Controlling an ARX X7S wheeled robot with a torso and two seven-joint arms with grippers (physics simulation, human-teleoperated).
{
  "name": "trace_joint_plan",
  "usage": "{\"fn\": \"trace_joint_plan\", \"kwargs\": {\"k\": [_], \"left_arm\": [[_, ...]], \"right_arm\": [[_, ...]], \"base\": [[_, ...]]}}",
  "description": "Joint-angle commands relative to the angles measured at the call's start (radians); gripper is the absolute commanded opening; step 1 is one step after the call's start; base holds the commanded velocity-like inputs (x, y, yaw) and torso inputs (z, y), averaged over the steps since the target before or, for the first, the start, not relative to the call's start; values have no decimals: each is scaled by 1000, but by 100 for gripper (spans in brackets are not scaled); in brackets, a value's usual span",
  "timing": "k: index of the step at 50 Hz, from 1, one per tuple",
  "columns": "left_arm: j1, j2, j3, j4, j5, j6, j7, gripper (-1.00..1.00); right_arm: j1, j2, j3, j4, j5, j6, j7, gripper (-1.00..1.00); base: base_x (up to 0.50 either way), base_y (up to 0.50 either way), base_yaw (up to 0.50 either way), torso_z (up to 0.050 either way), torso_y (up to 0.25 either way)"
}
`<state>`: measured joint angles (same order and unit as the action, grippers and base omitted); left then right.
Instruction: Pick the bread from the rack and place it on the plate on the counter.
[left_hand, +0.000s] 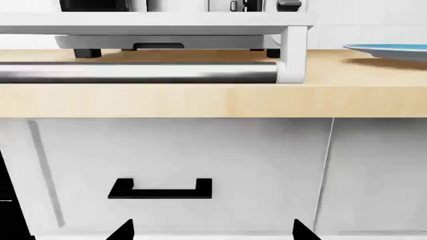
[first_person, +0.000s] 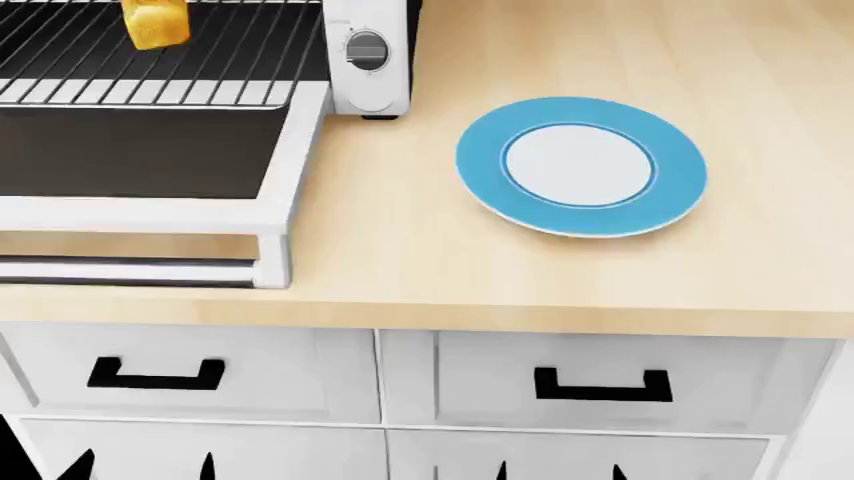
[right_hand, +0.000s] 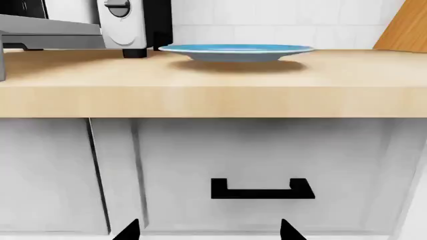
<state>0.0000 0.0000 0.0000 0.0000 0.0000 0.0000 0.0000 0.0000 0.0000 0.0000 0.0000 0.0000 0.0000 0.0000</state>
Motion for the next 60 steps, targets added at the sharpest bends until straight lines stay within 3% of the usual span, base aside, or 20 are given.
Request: {"fn": "trace_joint_plan", "kwargs": {"k": [1,19,27,38,43,60], "left_arm": [[0,-10,11,0,-10,0,-11,100],[5,-63,64,10,-57,33,-56,100],[37,-84,91,96,-54,37,-59,100],[72,-142,84,470,-67,-212,-77,100],[83,-171,75,660,-78,-347,-82,100],[-38,-257,-51,1027,-229,-780,-92,100]], "right_arm": [[0,9,-13,0,9,0,13,100],[5,57,-76,7,50,1,60,100],[2,72,-95,-15,66,20,63,100],[-61,130,-111,-319,70,182,70,100],[-77,176,-89,-519,87,342,73,100],[4,277,4,-986,128,746,97,100]], "base": [[0,0,0,0,0],[0,0,0,0,0],[0,0,0,50,41],[0,0,0,50,40],[0,0,0,50,39],[0,0,0,50,40]]}}
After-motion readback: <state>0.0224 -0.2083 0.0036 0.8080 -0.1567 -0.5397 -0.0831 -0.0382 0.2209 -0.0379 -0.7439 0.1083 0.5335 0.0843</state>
